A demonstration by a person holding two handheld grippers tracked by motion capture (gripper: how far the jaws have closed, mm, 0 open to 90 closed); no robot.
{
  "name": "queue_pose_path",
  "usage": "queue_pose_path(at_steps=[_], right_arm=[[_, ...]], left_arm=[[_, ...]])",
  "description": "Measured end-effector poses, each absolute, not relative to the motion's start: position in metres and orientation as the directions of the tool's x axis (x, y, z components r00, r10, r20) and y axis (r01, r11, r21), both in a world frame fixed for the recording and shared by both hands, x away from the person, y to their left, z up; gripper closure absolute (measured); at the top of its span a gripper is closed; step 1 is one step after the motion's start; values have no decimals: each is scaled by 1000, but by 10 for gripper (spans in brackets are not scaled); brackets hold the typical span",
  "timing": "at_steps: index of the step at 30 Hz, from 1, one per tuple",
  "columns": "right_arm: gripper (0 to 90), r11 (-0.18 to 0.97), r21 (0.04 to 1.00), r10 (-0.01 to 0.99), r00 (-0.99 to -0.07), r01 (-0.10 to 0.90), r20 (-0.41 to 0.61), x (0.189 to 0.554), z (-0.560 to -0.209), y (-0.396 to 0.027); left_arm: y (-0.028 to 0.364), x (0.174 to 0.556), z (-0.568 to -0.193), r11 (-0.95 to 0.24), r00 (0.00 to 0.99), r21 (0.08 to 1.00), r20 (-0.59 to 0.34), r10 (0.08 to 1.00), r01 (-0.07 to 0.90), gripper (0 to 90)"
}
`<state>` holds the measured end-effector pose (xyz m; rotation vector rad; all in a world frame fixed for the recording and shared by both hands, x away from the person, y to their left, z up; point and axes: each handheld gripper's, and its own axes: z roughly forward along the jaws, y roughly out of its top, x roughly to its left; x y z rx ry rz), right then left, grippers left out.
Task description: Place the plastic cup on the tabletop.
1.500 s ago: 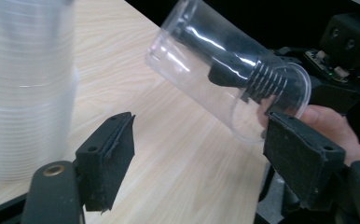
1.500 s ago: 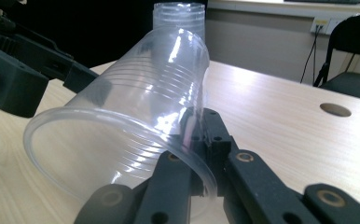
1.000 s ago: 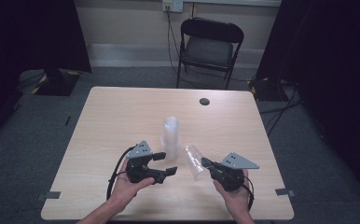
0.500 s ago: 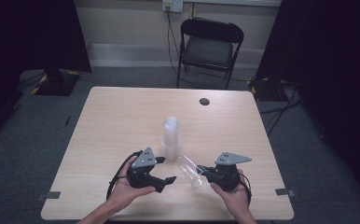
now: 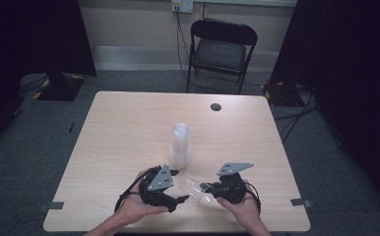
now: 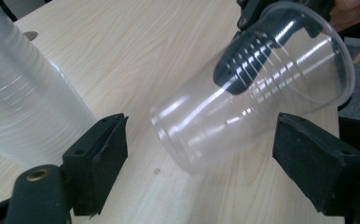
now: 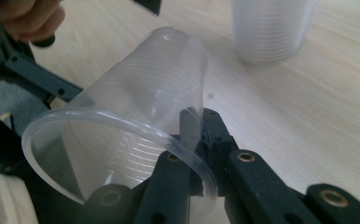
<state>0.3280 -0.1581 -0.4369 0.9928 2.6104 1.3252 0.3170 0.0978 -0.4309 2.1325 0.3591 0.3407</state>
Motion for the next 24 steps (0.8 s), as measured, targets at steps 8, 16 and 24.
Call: queue_pose_path(at_steps=[8,16,24], right_arm=[[881,474,707,528,-813,524,248,329,-440,-149],[880,467,703,523,-808,537,269,331,-440,-148],[883,454,681,526,-790,575,316,333,-442,-141]], left_arm=[[92,312,-434,-575,948,817,140,287,53,160],[83,308,-440,-623,949,782,185,253,14,134],[67,301,-449,-669,945,741,250,211,-46,173]])
